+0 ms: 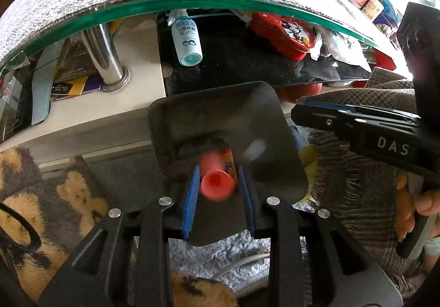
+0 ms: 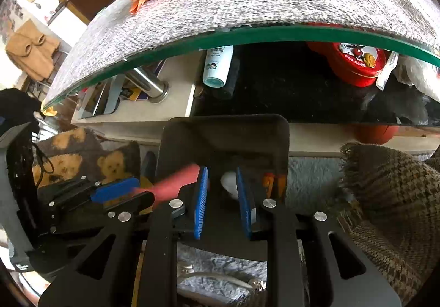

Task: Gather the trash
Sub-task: 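Lower both grippers into the bin and release the bottle and cup, then grasp the purple bowl rim with the right gripper while the left grasps the orange cloth, then lower both grippers into the bin and release the bowl and cloth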

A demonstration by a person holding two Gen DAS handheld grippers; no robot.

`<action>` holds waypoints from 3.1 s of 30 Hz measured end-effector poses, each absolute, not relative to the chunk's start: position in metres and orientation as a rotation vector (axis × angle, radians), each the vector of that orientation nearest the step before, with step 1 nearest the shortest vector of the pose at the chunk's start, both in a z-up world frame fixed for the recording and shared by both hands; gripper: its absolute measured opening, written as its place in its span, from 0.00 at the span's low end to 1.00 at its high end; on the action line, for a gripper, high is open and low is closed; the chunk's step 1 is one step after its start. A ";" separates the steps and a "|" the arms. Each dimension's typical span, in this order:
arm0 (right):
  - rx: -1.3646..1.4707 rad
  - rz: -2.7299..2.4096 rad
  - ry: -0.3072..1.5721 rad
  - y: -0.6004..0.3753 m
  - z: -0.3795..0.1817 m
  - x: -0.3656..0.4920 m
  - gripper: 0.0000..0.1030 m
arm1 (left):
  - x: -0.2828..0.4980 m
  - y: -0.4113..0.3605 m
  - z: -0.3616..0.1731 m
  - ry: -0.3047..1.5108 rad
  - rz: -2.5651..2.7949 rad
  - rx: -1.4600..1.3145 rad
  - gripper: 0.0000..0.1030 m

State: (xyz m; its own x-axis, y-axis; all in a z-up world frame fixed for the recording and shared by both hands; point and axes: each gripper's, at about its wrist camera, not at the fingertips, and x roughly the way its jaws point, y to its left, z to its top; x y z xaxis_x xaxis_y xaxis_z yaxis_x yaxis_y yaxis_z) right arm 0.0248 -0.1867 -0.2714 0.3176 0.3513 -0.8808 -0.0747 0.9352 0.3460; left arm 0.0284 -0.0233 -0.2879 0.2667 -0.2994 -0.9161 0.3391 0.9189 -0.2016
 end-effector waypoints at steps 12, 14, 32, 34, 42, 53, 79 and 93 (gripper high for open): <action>0.291 0.229 1.145 -0.201 -0.235 0.031 0.53 | 0.035 -0.018 -0.253 1.167 -0.401 -0.012 0.65; 0.289 0.229 1.118 -0.203 -0.222 0.035 0.62 | 0.039 -0.017 -0.241 1.148 -0.398 -0.026 0.69; 0.238 0.174 0.989 -0.229 -0.155 0.117 0.73 | 0.126 -0.013 -0.160 0.997 -0.350 0.012 0.92; 0.239 0.169 0.986 -0.230 -0.156 0.130 0.73 | 0.140 -0.014 -0.161 0.998 -0.349 0.003 0.91; 0.266 0.146 0.964 -0.236 -0.166 0.188 0.73 | 0.181 -0.017 -0.178 1.026 -0.342 -0.040 0.80; 0.333 0.138 0.990 -0.238 -0.191 0.247 0.64 | 0.212 -0.030 -0.199 1.046 -0.349 -0.036 0.63; 0.197 0.019 0.970 -0.196 -0.199 0.274 0.76 | 0.211 -0.026 -0.199 1.016 -0.354 -0.016 0.44; 0.260 0.053 0.941 -0.225 -0.169 0.209 0.76 | 0.157 -0.022 -0.182 0.991 -0.392 0.010 0.44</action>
